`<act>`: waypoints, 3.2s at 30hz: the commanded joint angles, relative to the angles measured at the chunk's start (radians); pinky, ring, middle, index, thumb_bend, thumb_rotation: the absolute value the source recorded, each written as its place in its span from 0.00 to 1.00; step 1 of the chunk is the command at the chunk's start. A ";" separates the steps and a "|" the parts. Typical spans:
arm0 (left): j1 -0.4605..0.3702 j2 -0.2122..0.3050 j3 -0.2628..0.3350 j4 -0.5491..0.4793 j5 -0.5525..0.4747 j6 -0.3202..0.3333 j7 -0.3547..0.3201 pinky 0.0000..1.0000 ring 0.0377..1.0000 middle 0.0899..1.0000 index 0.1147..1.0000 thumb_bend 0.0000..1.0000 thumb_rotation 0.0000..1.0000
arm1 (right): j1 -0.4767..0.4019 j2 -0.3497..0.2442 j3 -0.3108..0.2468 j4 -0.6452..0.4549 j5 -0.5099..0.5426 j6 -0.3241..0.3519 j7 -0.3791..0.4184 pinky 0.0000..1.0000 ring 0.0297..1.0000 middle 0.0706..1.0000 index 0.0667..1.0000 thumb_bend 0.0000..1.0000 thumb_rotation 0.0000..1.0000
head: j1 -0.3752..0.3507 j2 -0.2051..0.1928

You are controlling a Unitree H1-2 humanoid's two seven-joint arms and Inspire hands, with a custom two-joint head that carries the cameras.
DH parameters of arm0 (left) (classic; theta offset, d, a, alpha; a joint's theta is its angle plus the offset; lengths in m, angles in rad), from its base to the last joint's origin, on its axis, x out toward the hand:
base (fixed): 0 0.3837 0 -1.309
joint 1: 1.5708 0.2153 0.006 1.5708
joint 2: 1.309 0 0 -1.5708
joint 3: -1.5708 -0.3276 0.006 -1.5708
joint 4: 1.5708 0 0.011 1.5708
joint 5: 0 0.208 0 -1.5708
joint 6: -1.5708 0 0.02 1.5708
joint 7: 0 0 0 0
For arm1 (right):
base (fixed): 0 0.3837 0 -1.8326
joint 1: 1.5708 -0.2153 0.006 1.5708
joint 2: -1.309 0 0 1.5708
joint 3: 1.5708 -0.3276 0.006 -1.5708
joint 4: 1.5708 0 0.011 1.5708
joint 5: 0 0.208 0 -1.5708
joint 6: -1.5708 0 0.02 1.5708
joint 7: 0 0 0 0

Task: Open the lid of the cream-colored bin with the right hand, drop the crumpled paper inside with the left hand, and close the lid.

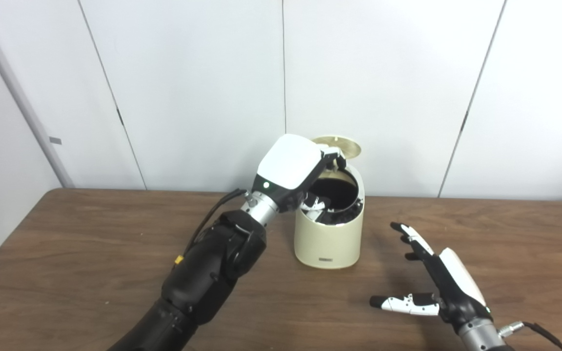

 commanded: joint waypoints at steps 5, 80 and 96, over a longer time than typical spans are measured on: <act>0.028 -0.036 0.106 -0.112 -0.225 -0.022 -0.031 0.34 0.40 0.44 0.46 0.53 0.02 | -0.038 0.004 -0.022 -0.027 0.015 -0.034 -0.037 0.75 0.88 0.95 0.91 0.80 0.31 | -0.007 -0.001; 0.550 -0.055 0.365 -0.330 -0.744 -0.005 -0.157 0.61 0.73 0.79 0.82 0.73 0.20 | -0.567 -0.113 0.108 0.019 -0.165 0.054 0.191 0.92 0.99 0.92 0.90 0.78 0.59 | 0.009 -0.017; 0.541 -0.058 0.365 -0.324 -0.760 -0.004 -0.173 0.59 0.72 0.79 0.83 0.72 0.17 | -0.586 -0.101 0.152 0.037 -0.164 0.005 0.201 0.81 0.98 0.87 0.86 0.78 0.55 | 0.015 -0.015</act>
